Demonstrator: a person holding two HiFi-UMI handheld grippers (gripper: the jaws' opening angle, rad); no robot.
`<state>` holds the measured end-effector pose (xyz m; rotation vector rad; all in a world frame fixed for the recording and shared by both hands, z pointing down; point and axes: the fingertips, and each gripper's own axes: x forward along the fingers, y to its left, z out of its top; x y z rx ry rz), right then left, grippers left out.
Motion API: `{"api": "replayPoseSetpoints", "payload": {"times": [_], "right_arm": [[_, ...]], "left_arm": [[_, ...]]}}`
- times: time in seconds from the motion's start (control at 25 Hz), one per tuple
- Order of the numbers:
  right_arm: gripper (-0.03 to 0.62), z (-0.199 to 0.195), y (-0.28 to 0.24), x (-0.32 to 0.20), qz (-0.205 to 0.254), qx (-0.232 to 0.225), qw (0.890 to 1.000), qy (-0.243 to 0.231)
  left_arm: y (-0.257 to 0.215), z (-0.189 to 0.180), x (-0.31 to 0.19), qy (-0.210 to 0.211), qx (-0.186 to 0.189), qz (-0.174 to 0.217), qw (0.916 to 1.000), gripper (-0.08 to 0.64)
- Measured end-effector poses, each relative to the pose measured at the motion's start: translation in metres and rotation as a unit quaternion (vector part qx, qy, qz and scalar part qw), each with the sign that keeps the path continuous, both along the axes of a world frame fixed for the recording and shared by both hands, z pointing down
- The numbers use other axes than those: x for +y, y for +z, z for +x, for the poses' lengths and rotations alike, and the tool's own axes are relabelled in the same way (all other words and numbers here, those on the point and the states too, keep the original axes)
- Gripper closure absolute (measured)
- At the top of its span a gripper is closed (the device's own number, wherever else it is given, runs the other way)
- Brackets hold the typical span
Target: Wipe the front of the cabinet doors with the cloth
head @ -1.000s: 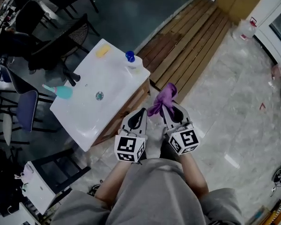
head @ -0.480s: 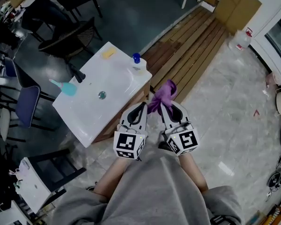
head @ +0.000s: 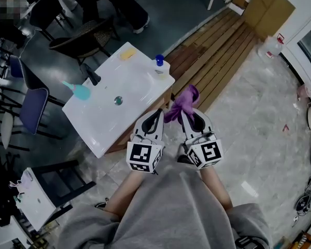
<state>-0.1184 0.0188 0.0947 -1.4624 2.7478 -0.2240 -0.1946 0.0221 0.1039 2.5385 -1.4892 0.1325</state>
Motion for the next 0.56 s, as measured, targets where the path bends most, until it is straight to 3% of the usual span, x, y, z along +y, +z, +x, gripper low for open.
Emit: {"api": "replayPoseSetpoints", "payload": {"times": [0.56], "right_arm": [[0.543, -0.0057, 0.0063, 0.0026, -0.005, -0.002, 1.0, 0.004]], "left_arm": [[0.0031, -0.0036, 0.0022, 0.002, -0.002, -0.001, 1.0, 0.552]]}}
